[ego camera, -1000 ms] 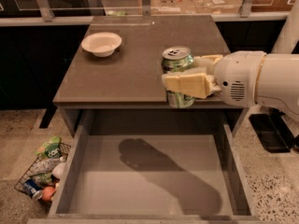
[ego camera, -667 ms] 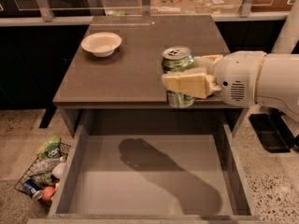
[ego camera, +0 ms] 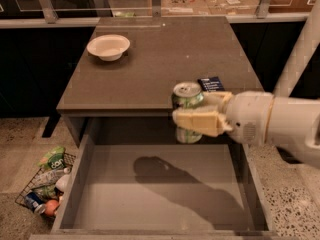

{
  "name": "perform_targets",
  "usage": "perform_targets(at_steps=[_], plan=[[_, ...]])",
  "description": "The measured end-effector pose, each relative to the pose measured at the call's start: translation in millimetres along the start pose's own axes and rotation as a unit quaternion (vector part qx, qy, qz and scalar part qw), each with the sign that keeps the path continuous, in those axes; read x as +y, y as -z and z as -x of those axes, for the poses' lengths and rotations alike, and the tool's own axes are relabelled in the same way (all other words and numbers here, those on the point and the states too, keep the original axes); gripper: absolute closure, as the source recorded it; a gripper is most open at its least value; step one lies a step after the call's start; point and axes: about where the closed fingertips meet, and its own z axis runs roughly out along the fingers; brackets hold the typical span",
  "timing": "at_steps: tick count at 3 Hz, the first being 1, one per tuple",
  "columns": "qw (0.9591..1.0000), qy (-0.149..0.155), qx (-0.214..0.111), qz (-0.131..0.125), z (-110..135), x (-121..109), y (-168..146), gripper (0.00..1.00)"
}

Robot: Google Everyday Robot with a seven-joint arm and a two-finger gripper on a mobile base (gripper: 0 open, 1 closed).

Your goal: Place green can into top drawer

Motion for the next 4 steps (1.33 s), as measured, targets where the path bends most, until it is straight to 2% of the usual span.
perform_targets(at_steps=[1,2,3,4], plan=[[0.9981,-0.031,-0.018,0.05,-53.2,10.9,-17.2,1.0],[0.9935,-0.047,-0.039,0.096,-91.0,9.5,-49.7,1.0],[0.9887,-0.061,-0.048,0.128,-124.4,0.4,-86.5,1.0],[0.9886,-0.06,-0.048,0.129,-126.9,1.4,-93.4,1.0]])
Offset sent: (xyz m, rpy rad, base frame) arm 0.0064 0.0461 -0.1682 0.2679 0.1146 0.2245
